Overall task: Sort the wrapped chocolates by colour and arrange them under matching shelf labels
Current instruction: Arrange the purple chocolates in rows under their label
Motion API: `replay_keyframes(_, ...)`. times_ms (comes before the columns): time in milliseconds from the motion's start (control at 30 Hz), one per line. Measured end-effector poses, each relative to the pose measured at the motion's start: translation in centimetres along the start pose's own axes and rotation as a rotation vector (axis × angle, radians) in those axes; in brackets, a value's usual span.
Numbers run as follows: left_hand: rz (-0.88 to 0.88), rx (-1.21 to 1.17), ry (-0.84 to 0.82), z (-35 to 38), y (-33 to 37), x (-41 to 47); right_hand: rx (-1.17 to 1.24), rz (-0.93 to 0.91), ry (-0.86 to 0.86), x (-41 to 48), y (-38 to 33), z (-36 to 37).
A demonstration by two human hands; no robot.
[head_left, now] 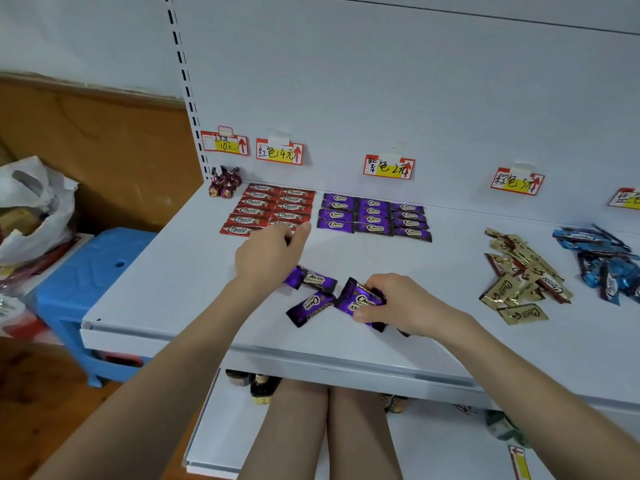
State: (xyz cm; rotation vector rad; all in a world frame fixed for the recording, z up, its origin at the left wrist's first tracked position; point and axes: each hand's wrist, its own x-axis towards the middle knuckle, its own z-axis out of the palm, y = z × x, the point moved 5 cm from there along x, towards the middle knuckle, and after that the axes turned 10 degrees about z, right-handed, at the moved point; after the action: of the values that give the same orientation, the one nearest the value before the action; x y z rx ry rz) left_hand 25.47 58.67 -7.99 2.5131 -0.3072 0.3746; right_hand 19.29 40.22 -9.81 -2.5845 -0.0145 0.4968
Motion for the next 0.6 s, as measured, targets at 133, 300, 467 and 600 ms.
replay_keyframes(133, -0.012, -0.074, 0.017, -0.4, 0.1, 0.7, 0.001, -0.008, 0.023, -0.1, 0.1, 0.1)
replay_keyframes(300, 0.083, -0.039, 0.028, 0.6, 2.1, 0.6, 0.115, -0.010, 0.129, -0.5, 1.1, -0.2)
replay_keyframes(467, 0.158, 0.219, -0.108, 3.9, 3.7, -1.3, 0.187, 0.026, 0.191, -0.9, 2.4, -0.7)
replay_keyframes(600, 0.128, 0.052, -0.171, 3.5, 3.4, -1.5, 0.213, 0.007, 0.196, -1.1, 2.7, -0.7)
